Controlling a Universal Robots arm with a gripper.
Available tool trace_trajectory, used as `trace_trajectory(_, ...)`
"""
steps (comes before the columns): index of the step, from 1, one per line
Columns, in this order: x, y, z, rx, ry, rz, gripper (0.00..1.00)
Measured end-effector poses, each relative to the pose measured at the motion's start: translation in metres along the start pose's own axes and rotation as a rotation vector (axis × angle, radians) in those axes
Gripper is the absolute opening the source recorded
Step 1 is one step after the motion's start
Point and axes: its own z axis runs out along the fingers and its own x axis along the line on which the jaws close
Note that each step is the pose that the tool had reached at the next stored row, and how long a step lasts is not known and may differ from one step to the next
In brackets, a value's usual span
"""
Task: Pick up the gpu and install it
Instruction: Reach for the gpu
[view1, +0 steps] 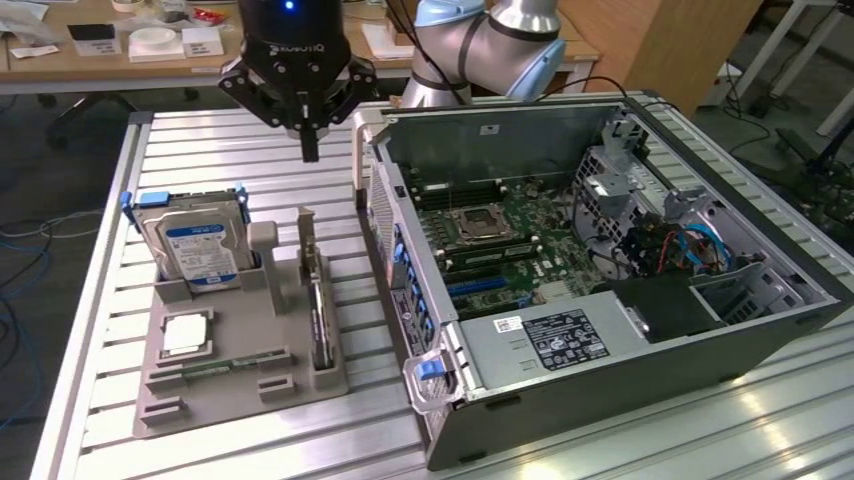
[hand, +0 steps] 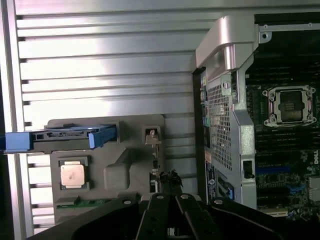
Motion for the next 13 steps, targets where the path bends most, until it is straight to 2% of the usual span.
trace_trajectory(7, 0.007, -0.0102, -0.0006, -0.0001, 0.0000, 0.000, 0.11)
trace_trajectory(13, 0.011, -0.0241, -0.0013, -0.0001, 0.0000, 0.000, 0.11)
